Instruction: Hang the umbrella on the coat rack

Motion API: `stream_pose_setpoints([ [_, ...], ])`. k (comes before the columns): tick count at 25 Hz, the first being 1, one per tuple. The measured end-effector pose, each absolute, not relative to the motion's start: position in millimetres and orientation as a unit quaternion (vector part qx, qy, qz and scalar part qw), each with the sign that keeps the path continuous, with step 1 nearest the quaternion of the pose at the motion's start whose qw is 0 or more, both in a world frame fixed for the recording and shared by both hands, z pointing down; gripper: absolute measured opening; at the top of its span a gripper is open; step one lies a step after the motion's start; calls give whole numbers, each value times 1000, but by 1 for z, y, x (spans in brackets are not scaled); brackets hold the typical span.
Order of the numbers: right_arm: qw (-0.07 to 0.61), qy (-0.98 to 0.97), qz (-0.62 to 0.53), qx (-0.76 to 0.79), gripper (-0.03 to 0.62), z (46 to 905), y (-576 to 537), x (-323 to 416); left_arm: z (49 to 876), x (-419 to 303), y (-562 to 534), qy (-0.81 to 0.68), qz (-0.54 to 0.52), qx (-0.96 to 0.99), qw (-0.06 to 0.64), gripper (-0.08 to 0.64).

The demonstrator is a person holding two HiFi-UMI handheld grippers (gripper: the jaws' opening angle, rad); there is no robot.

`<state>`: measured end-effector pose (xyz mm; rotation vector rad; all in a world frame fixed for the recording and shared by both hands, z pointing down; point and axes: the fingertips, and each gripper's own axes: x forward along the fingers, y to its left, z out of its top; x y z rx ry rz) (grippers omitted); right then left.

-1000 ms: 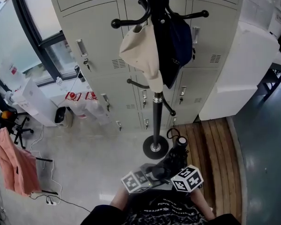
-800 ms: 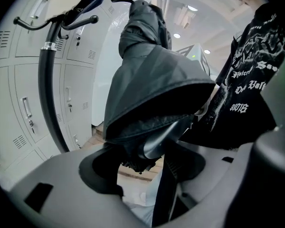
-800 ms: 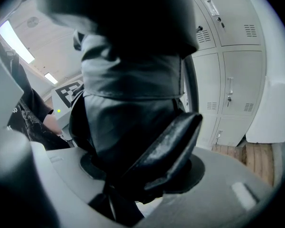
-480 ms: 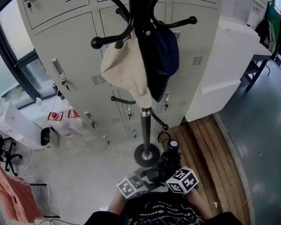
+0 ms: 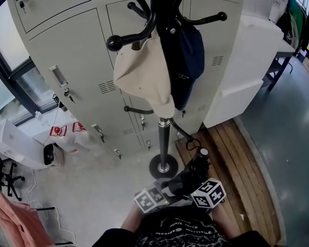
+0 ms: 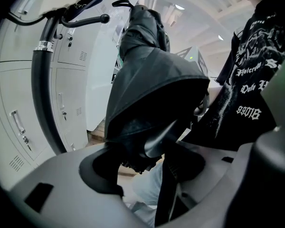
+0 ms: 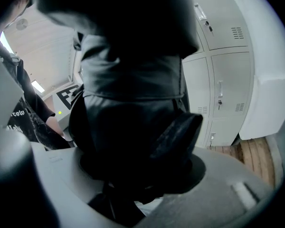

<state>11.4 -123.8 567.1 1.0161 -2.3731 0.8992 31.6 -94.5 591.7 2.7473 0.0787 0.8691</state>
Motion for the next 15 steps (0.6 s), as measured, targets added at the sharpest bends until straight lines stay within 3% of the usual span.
stream_pose_setpoints([
  [15,215,-857,342,321,278,575,-128,20,596,42,-99,1,300,939,166,287],
])
